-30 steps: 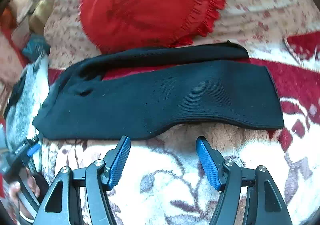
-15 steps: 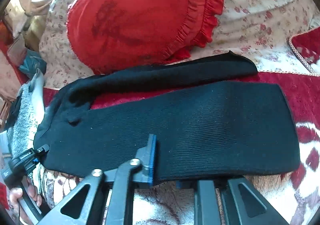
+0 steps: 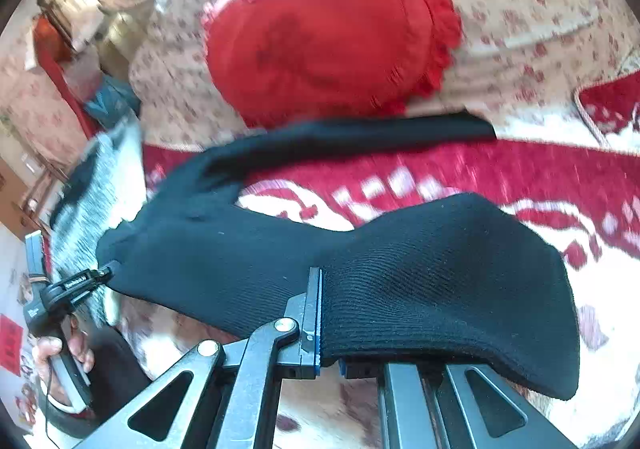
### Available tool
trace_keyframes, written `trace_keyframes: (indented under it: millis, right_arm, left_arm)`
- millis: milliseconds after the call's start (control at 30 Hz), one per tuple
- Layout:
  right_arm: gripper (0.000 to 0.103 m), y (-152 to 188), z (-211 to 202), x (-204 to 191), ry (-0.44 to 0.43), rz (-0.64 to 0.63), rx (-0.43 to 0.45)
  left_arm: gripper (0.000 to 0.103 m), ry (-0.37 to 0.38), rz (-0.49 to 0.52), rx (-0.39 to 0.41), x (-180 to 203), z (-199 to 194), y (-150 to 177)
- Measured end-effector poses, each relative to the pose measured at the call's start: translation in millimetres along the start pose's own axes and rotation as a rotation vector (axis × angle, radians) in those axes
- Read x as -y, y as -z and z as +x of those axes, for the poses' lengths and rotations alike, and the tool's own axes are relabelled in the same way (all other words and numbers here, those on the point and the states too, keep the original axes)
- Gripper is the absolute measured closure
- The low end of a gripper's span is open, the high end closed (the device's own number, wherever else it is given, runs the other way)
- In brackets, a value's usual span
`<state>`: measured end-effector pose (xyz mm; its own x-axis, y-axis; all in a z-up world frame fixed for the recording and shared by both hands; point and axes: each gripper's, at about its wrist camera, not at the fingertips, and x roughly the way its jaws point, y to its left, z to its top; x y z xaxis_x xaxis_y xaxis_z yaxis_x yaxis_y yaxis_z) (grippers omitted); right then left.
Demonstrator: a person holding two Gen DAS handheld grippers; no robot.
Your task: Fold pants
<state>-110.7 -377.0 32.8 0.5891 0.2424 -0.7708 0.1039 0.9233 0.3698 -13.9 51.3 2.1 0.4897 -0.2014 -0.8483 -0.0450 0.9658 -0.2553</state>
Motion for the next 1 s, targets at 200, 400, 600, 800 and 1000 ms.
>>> trace_keyframes:
  millis: [200,400,600,800,1000]
  right_arm:
    - [0.078,14.0,12.8,19.1,0.031,0.04,-0.101]
    - [0.068,8.6,-40.2,60.7,0.224,0.081,-0.058]
    - [0.063,-5.3,-43.5,113.7,0.35,0.193,-0.016]
    - [0.098,-11.8,-15.8,107.7,0.371,0.078,-0.013]
    - [0.101,-14.5,-11.6,107.0,0.408,0.048,-0.026]
  left_arm:
    - [0.093,-0.035,0.045,0.024,6.4,-18.1,5.6]
    - [0.093,-0.076,0.106,0.099,17.8,-48.0,5.0]
    - [0.093,-0.049,0.184,0.092,46.5,-44.3,8.3]
    - [0.082,0.015,0.214,0.0,73.4,-12.9,15.3]
    - [0.056,0.012,0.227,-0.039,89.2,24.0,20.2]
